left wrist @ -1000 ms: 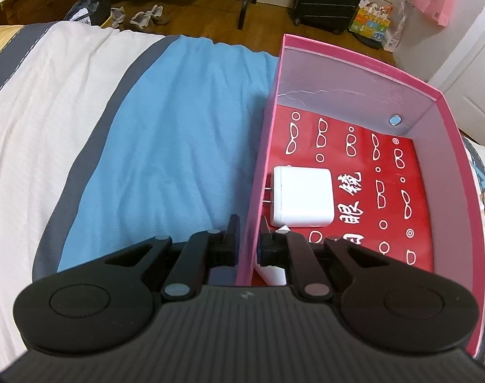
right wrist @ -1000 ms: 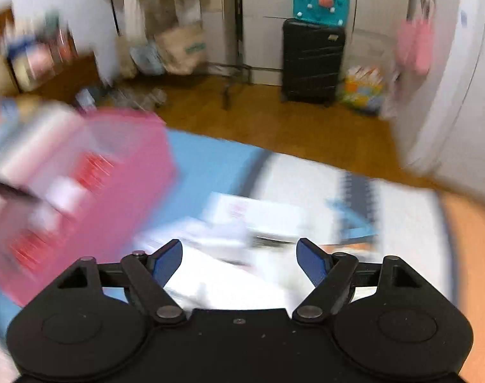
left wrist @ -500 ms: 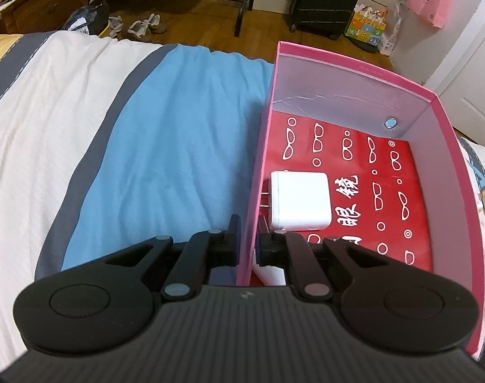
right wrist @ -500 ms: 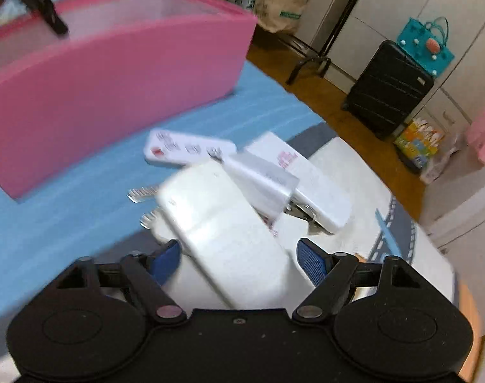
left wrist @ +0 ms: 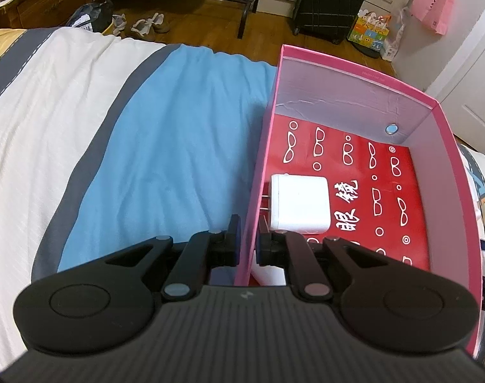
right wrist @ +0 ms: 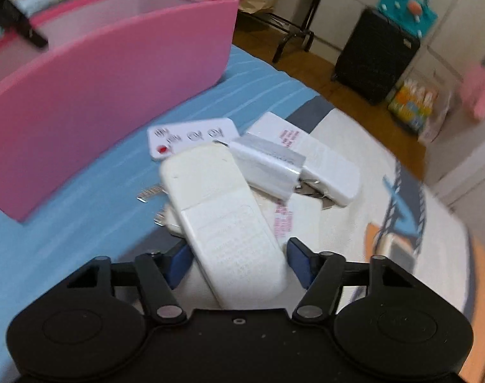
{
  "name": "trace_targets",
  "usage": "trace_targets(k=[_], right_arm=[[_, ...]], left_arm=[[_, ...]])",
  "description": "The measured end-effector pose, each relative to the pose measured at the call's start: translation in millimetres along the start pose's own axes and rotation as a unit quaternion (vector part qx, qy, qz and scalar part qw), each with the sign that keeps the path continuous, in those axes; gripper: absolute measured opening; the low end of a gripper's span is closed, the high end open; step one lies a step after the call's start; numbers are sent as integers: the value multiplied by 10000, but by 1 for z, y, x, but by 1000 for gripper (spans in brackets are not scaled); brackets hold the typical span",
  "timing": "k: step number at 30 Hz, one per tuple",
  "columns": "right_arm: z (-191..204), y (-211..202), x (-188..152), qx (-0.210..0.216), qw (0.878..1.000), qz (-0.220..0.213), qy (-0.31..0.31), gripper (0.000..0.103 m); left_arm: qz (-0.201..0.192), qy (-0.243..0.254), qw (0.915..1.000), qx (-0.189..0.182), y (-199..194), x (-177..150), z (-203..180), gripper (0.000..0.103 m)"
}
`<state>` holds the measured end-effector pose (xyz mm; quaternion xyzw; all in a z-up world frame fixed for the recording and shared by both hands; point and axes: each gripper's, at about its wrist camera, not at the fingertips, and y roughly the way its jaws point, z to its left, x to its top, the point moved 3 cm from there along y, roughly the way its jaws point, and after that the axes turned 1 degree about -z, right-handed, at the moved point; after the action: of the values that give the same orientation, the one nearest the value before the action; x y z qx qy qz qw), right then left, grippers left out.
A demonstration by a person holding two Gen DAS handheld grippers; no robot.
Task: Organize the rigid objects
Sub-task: 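Move the right gripper back to the white power bank, then grasp the white air-conditioner remote with the right gripper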
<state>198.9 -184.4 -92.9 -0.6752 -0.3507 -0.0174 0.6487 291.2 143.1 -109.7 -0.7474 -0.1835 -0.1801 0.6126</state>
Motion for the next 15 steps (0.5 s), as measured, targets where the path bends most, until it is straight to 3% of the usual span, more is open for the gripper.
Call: trace_targets(k=[4, 5, 10, 13, 15], right_arm=[[-6, -12, 1, 568, 9948, -97, 841, 55], [-8, -16, 0, 732, 9915, -119, 1073, 44], [-36, -25, -4, 1154, 9658, -226, 2313, 27], [-50, -23, -12, 1236, 9505, -138, 2846, 26], [-51, -21, -14, 1284, 9481, -125, 2906, 26]], left_arm=[[8, -17, 10000, -11, 1, -1, 2, 8], [8, -14, 10000, -6, 1, -1, 2, 8], [9, -16, 10000, -13, 1, -1, 2, 9], [8, -19, 10000, -14, 1, -2, 2, 9], [8, -16, 10000, -11, 2, -2, 2, 9]])
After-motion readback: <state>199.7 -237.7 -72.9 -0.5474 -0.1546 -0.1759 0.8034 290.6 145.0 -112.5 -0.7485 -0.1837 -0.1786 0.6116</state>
